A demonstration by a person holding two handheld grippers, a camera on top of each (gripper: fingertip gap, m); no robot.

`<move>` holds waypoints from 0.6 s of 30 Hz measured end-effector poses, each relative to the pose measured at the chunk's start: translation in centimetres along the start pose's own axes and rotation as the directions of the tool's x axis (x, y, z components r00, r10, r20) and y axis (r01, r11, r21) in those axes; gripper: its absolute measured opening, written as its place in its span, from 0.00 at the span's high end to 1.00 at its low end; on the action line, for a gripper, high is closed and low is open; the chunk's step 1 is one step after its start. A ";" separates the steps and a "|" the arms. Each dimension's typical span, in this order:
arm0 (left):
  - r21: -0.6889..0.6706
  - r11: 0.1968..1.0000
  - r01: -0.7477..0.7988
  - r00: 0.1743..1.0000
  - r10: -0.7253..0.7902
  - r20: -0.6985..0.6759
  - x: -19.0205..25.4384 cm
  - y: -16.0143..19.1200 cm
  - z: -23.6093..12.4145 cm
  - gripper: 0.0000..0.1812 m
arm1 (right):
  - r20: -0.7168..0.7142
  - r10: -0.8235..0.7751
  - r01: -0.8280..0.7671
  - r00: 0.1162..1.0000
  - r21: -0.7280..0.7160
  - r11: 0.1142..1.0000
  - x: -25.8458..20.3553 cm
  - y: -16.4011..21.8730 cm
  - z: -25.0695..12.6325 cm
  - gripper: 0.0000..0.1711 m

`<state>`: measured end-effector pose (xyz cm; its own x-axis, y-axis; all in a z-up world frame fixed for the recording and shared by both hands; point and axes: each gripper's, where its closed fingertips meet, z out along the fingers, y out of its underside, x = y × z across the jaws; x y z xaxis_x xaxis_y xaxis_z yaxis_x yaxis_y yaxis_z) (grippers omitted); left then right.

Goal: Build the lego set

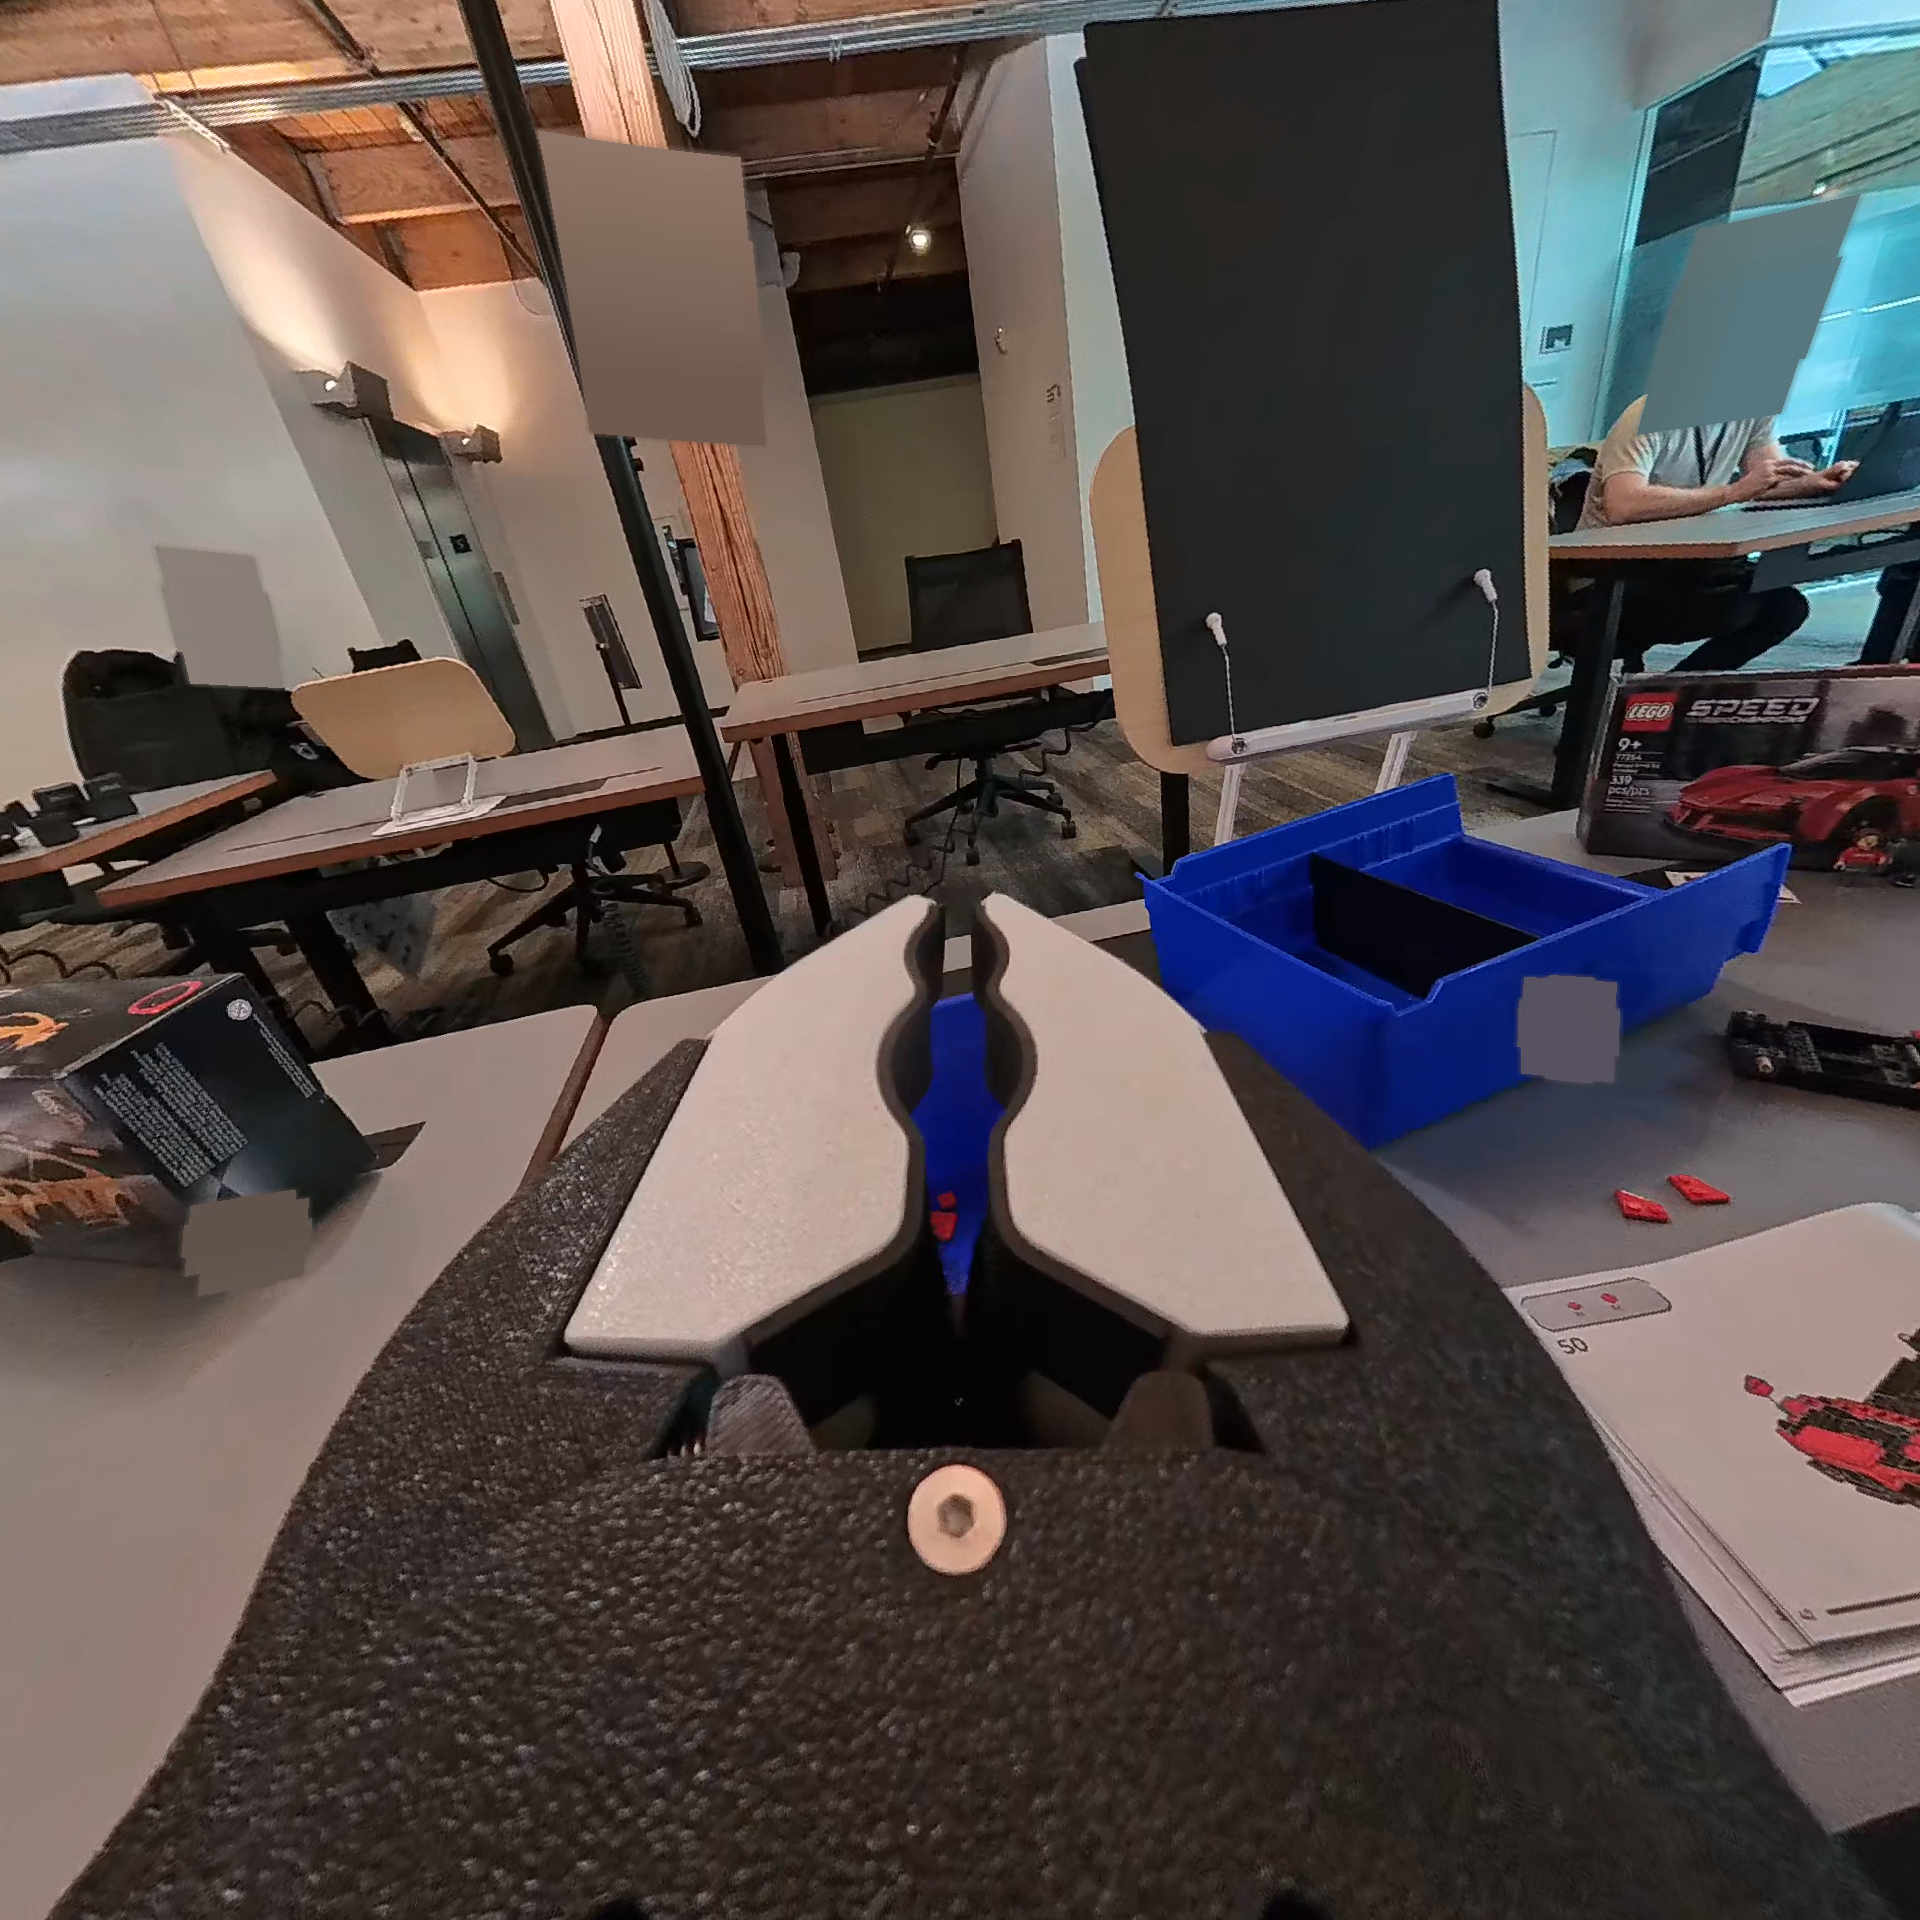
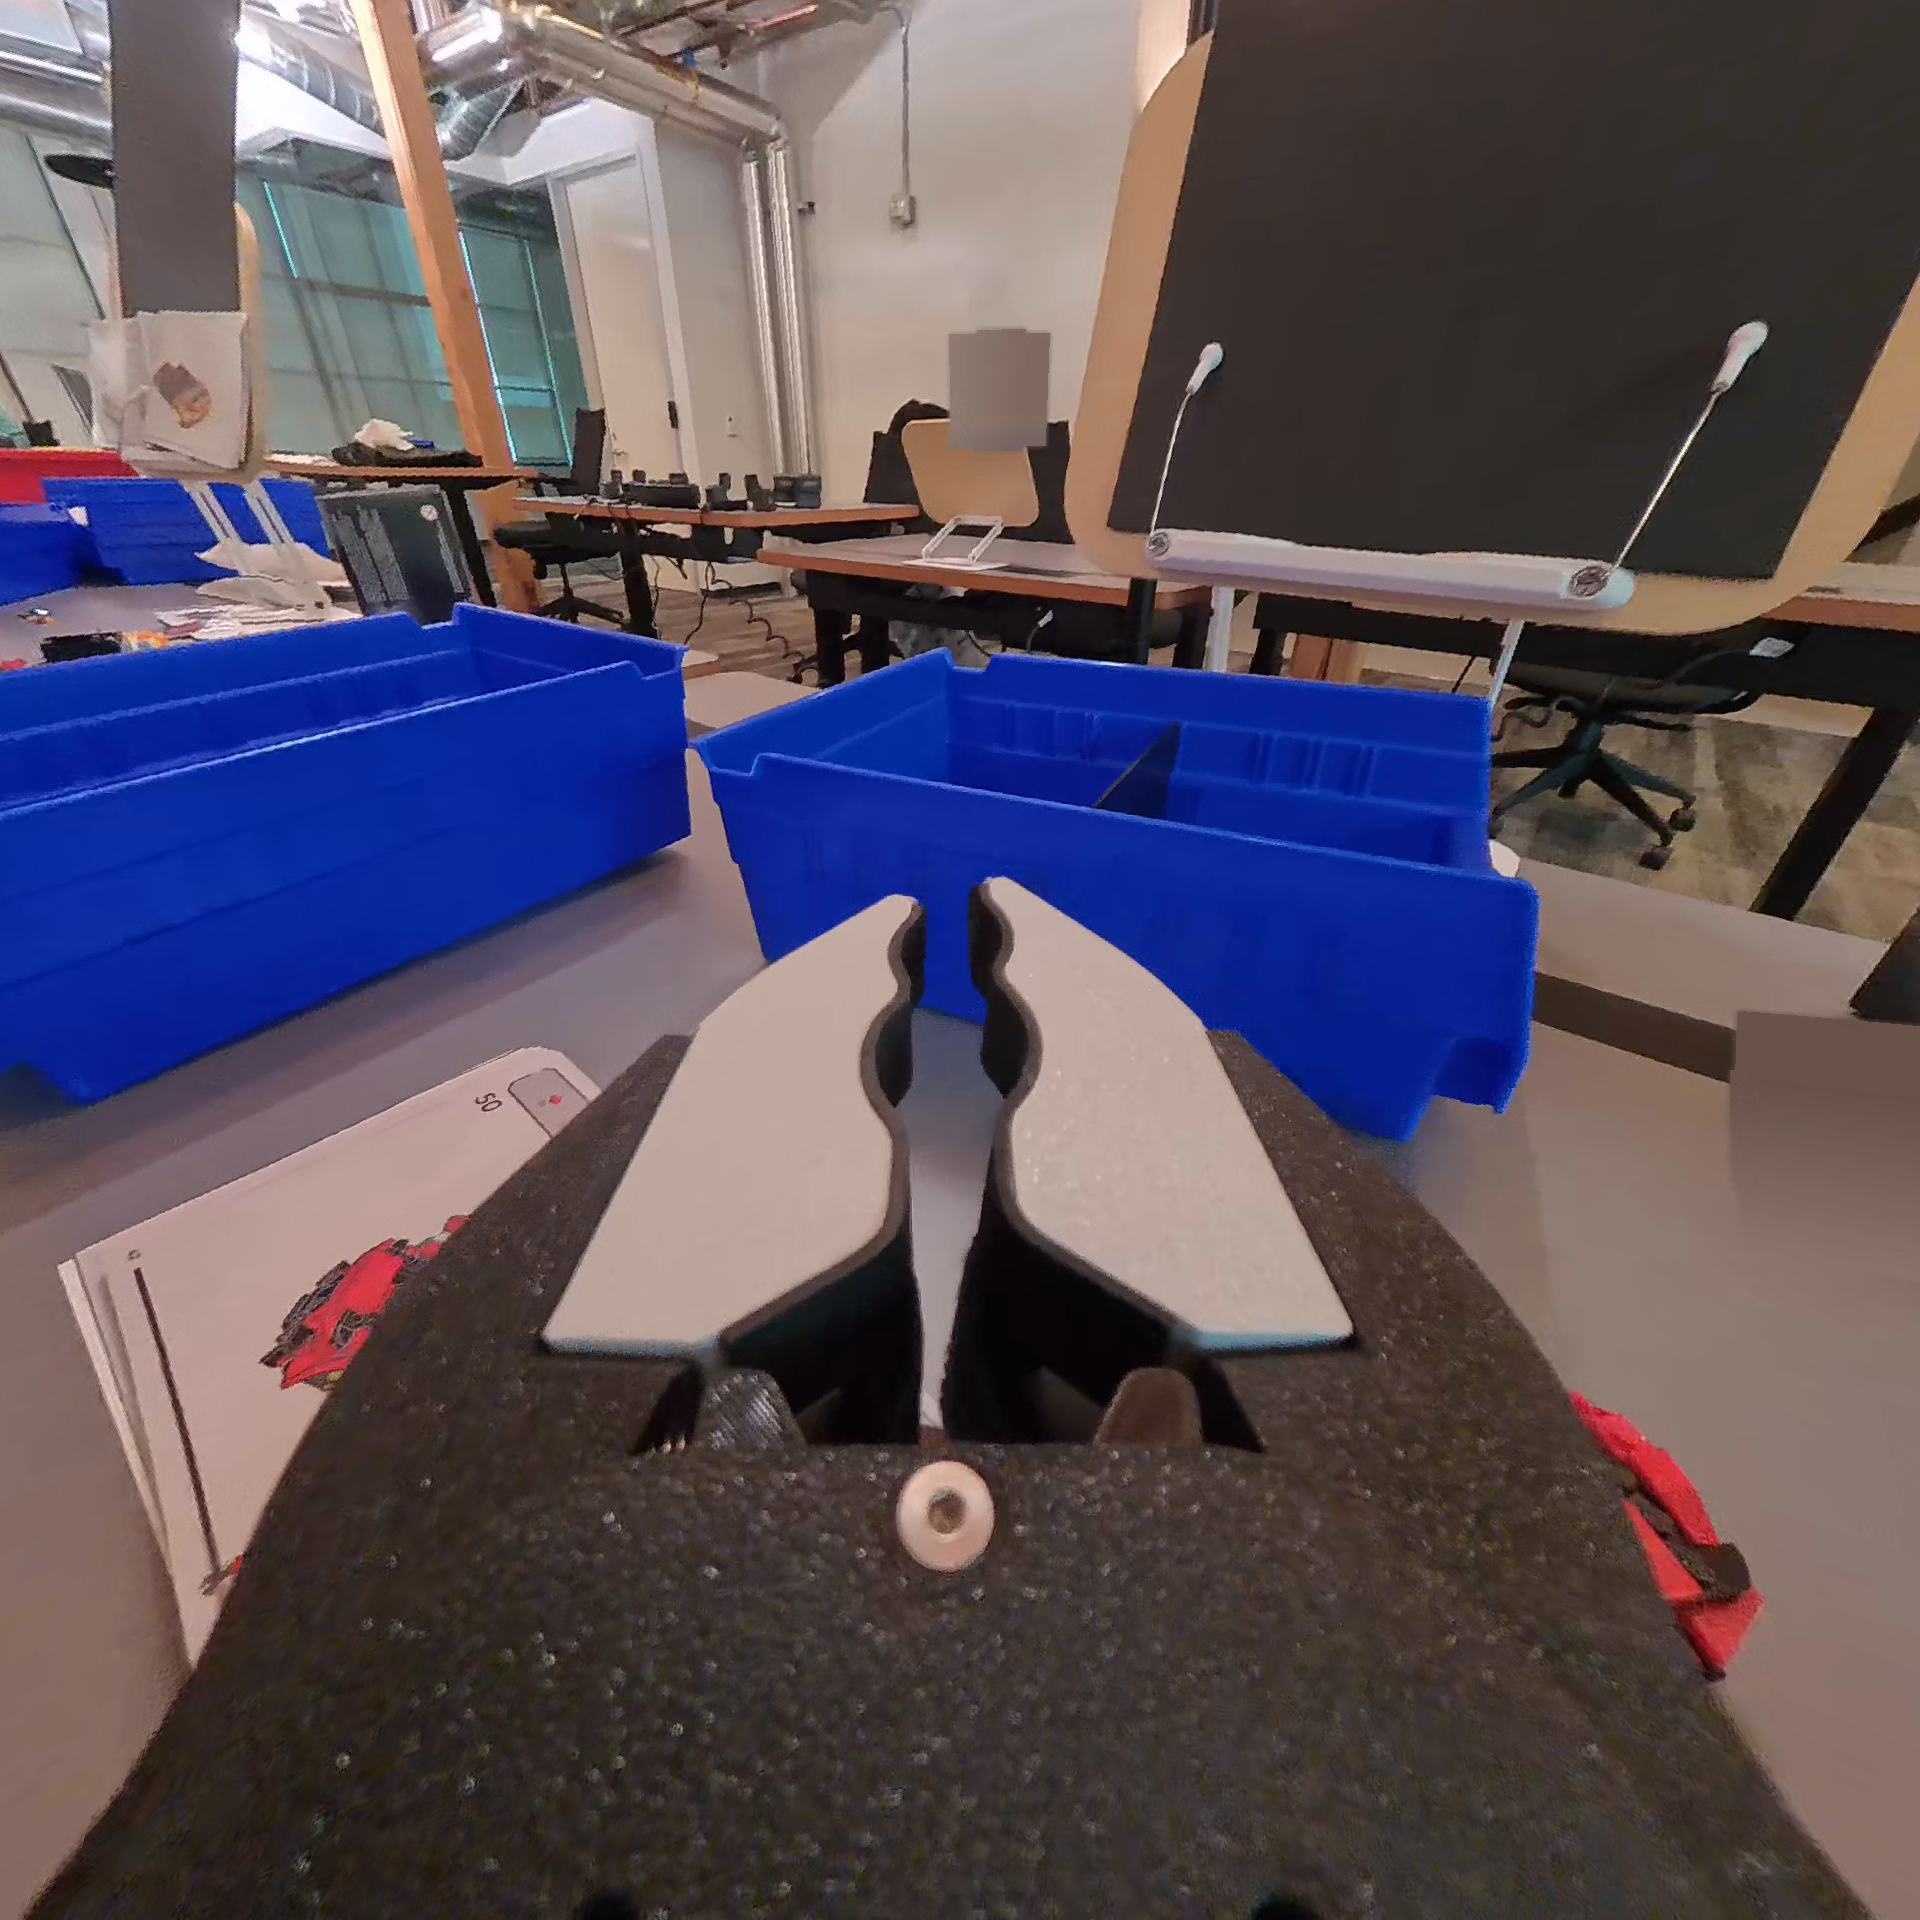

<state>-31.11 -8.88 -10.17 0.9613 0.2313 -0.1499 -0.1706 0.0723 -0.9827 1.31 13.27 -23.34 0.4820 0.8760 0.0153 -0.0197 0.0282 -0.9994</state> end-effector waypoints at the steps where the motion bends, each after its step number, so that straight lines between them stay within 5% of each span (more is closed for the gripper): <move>1: 0.003 1.000 -0.002 1.000 0.002 -0.001 0.0 -0.1 0.0 0.98 | -0.006 0.002 -0.002 1.000 -0.002 1.000 0.1 0.0 0.0 0.96; 18: 0.030 0.999 -0.037 0.999 0.037 -0.006 0.3 -0.6 -0.2 0.97 | -0.002 0.025 -0.025 1.000 -0.002 1.000 0.3 0.0 -0.1 0.96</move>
<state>-30.63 -9.06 -9.67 0.9555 0.2282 -0.1872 -0.2127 0.0926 -0.9727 1.55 13.45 -23.37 0.4829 0.8756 -0.0094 -0.0301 0.0059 -0.9995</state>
